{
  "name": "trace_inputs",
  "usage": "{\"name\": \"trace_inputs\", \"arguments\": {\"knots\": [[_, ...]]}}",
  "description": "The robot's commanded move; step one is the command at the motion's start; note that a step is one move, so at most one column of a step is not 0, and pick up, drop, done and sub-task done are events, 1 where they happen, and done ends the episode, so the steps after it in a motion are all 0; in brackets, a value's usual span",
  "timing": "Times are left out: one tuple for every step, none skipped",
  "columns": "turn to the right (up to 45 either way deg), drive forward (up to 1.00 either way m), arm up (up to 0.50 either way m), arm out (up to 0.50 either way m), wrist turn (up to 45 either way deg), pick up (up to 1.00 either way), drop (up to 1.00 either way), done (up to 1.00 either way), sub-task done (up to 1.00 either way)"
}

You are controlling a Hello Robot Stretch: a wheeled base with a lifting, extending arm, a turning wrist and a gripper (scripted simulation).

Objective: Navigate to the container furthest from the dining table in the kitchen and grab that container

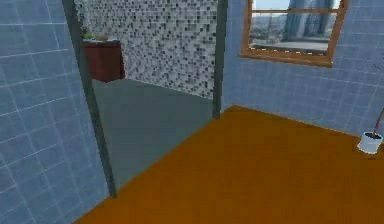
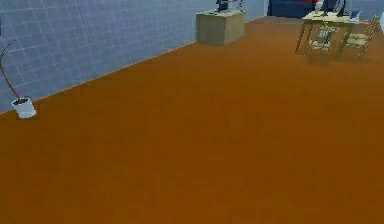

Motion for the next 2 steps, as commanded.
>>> {"name": "trace_inputs", "arguments": {"knots": [[0.0, 1.00, 0.00, 0.00, 0.0, 0.00, 0.00, 0.00, 0.00], [0.0, 0.25, 0.00, 0.00, 0.0, 0.00, 0.00, 0.00, 0.00]]}}
